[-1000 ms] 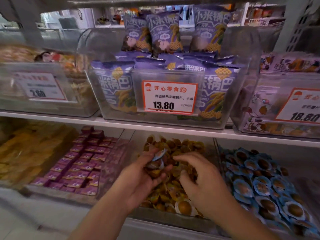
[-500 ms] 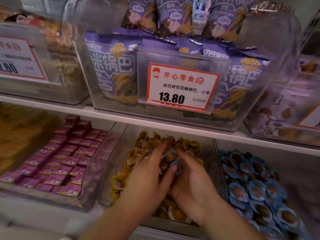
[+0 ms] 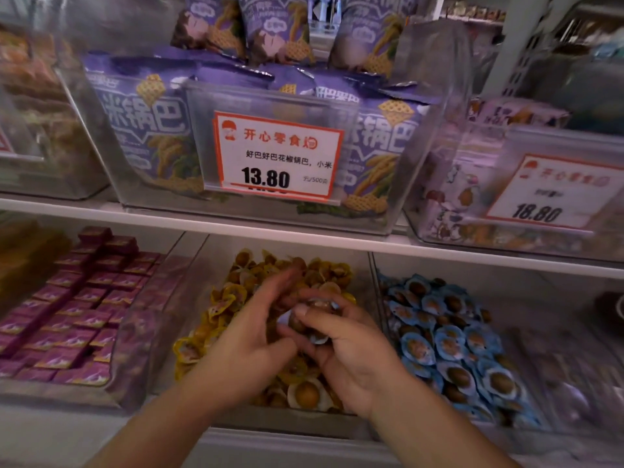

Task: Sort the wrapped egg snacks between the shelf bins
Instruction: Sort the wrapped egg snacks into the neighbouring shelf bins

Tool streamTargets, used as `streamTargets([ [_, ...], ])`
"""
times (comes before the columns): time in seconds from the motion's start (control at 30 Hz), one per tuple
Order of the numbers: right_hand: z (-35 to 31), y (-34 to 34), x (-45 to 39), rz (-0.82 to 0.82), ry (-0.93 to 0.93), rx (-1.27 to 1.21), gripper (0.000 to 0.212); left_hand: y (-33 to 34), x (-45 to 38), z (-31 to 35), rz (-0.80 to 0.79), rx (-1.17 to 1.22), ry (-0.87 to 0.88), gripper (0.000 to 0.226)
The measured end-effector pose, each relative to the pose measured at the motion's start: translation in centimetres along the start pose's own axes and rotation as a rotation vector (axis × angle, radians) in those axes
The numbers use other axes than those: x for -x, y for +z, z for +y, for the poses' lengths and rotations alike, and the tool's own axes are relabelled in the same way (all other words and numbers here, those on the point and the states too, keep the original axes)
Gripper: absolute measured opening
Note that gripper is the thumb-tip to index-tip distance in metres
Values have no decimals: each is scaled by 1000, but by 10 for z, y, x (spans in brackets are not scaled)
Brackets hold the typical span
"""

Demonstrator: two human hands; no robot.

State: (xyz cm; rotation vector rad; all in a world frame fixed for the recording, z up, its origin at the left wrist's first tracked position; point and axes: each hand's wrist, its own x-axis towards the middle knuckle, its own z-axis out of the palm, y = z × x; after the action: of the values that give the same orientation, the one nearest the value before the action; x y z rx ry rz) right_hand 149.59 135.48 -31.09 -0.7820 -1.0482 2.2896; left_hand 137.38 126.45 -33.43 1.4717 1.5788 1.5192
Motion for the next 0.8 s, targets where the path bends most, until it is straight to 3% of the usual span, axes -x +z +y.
streamTargets([
  [0.13, -4, 0, 9, 21, -228, 231, 14, -14, -2, -2, -31, -11, -55, 59],
  [0.23, -21, -2, 18, 40, -552, 673, 9, -20, 0, -7, 36, -329, -24, 51],
  [0.37, -54, -25, 24, 57, -731, 790, 3, -12, -2, -7, 56, -551, 65, 36],
  [0.43, -69, -47, 22, 162, -629, 819, 11, -3, -4, -4, 33, -583, 108, 37],
  [0.57, -86, -111, 1, 289, -169, 771, 18, 10, -8, -2, -114, -665, 113, 54],
  [0.67, -107, -151, -23, 553, -207, 772, 41, 14, -9, -6, -265, -758, 43, 68],
  [0.8, -132, -180, -29, 726, -292, 705, 29, 11, -9, -13, -324, -794, -26, 76],
])
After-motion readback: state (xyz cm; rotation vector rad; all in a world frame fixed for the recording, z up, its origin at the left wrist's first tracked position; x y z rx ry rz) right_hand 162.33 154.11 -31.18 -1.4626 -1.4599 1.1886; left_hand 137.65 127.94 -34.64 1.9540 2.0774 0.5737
